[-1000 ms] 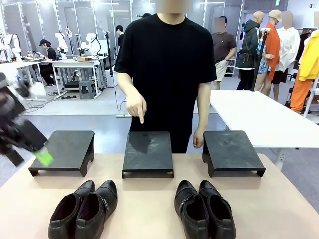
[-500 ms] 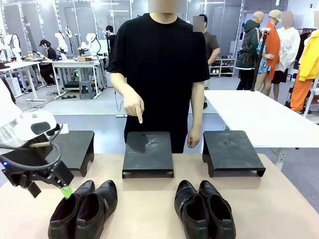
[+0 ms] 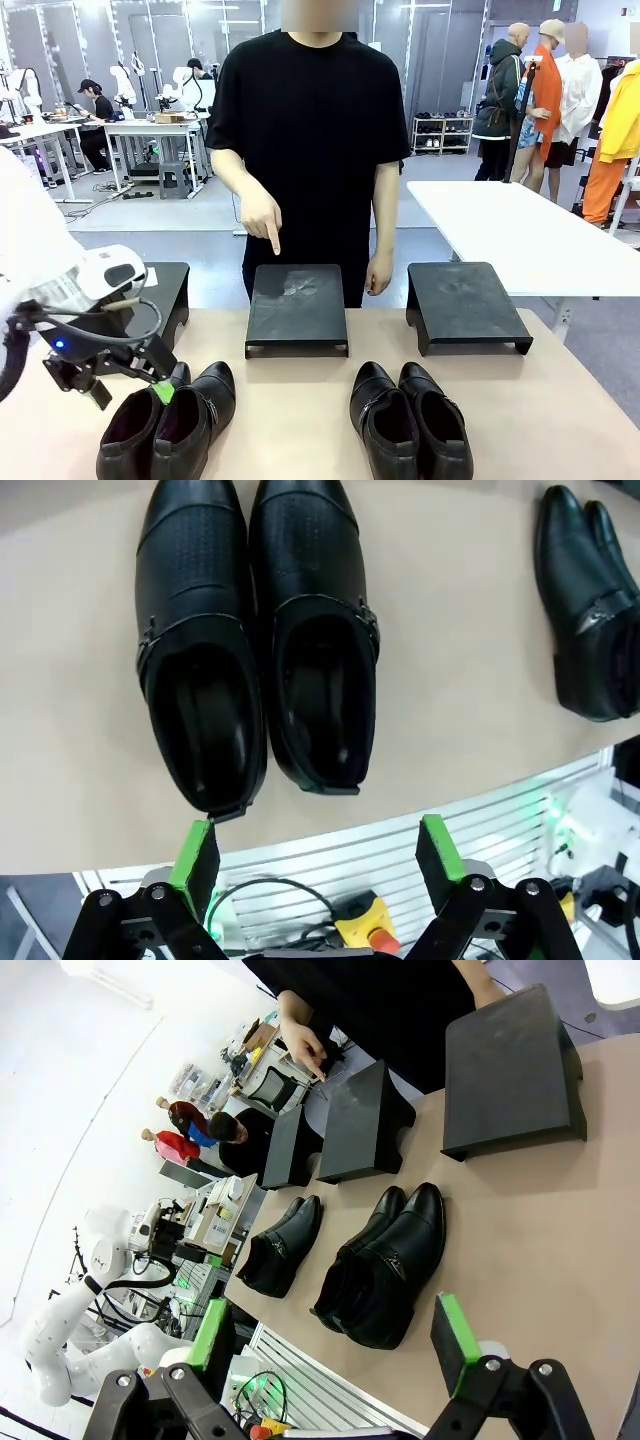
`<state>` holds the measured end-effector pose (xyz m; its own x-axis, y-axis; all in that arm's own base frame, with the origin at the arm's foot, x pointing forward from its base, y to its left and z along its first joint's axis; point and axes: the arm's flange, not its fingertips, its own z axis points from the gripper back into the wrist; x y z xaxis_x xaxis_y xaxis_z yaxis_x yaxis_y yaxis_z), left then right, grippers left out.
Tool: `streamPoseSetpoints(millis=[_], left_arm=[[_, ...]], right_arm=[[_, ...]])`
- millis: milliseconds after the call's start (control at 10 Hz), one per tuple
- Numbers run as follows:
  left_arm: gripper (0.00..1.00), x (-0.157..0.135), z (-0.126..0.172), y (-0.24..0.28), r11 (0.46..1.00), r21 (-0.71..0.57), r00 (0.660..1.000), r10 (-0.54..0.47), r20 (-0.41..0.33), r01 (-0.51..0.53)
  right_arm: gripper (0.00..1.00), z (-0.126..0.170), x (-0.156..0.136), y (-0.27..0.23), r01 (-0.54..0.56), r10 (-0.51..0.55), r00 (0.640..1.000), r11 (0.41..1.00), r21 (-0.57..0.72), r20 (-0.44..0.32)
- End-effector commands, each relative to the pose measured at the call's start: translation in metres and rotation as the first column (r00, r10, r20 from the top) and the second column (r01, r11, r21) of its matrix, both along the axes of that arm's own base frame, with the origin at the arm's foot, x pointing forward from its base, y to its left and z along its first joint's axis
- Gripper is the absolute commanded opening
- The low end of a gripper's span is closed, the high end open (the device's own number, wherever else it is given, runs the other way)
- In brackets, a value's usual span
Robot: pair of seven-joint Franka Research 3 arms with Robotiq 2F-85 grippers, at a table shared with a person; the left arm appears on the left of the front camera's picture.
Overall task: Place the shoes on the stand as instructed by the person.
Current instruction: Pick up one pair of Shoes and place it on the Shoes Stand indicated by the person.
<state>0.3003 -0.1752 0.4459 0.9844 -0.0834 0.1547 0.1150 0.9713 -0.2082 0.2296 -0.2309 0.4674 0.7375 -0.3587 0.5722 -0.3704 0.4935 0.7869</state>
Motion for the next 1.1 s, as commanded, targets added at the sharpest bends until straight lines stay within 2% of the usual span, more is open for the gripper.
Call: streamPoseSetpoints(millis=[0,300,500,1000], left_arm=[[1.00,-0.035,-0.061,0.018,1.000,-0.012,0.998,-0.004,0.057,0.005],[1.00,-0.033,-0.087,0.023,1.000,0.007,0.999,0.014,0.036,-0.014],[1.00,-0.031,-0.103,0.026,0.998,0.037,0.998,0.041,0.052,-0.043],[1.00,-0.032,-0.123,0.025,0.998,0.046,0.997,0.033,0.074,-0.037]], right_arm=[[1.00,0.001,0.000,0.000,0.000,0.000,1.000,1.000,0.008,0.018],[1.00,0.001,0.000,0.000,0.000,0.000,1.000,1.000,0.008,0.018],[1.00,0.001,0.000,0.000,0.000,0.000,1.000,1.000,0.008,0.018],[1.00,0.001,0.000,0.000,0.000,0.000,1.000,1.000,0.008,0.018]])
